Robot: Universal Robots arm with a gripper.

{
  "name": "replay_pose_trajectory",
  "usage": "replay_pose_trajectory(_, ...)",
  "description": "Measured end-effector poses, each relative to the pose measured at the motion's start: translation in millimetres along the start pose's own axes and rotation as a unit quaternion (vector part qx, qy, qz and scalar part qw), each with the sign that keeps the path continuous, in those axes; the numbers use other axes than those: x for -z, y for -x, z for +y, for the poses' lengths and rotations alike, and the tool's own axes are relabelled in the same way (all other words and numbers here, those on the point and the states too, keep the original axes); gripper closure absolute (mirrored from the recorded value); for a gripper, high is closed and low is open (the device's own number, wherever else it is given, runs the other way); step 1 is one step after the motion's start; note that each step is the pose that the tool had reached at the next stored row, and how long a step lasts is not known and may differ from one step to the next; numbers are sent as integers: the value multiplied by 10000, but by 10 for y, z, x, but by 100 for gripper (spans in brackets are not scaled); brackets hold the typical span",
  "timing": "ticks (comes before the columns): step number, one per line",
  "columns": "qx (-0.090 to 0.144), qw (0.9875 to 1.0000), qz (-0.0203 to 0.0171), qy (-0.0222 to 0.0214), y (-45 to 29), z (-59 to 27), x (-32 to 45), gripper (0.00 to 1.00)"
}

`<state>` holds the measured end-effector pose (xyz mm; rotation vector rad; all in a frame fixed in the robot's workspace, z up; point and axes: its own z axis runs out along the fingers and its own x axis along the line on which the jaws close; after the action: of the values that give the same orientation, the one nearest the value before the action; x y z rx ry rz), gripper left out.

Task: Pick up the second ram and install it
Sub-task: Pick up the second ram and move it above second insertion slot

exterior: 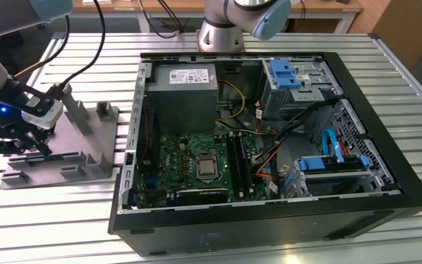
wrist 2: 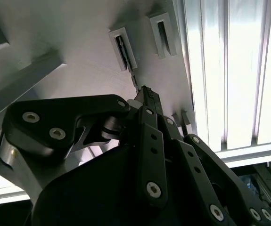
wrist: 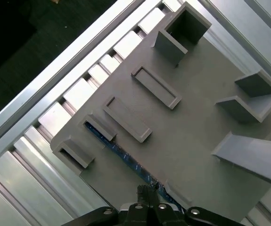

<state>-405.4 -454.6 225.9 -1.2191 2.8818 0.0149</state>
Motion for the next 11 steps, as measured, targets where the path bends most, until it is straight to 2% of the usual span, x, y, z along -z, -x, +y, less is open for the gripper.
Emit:
replay_pose_trajectory(5, 252, 9997, 1, 4, 0, 0, 0, 90)
replay_pose_trajectory(11, 578, 9983, 2, 9, 0, 0, 0, 90)
